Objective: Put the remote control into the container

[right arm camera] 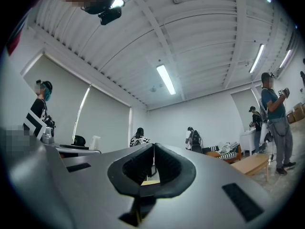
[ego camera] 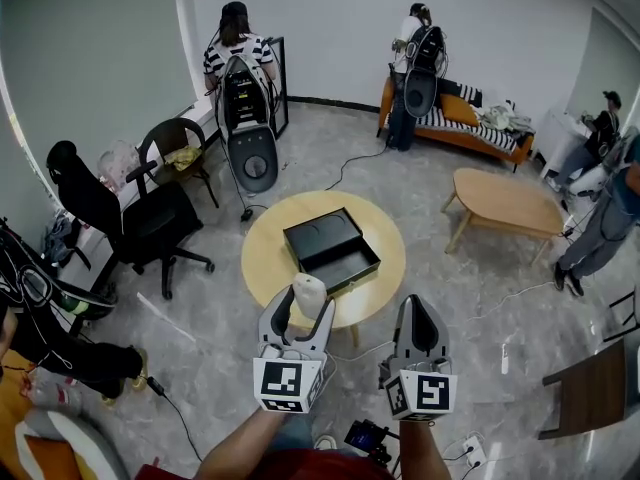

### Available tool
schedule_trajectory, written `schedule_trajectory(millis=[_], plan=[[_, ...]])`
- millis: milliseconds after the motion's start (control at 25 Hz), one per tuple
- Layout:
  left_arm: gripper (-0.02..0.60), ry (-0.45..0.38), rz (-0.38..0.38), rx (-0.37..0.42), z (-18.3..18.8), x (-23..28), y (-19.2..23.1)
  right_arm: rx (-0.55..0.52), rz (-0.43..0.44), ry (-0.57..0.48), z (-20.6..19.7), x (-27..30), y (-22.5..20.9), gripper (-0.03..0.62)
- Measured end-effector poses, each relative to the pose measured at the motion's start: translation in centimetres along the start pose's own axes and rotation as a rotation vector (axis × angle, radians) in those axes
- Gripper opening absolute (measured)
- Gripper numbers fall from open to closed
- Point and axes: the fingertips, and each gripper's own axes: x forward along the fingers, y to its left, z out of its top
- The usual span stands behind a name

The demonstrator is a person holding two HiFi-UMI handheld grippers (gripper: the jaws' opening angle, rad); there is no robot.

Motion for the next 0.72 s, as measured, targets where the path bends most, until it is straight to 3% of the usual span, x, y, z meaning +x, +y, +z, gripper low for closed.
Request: schedule_trajectory(millis=[720], plan=[[0.275, 0.009, -0.050, -0.030, -1.0, 10.9, 9.6, -0.044, -0.022, 0.019, -2.6, 14.2, 2.6, 0.023]])
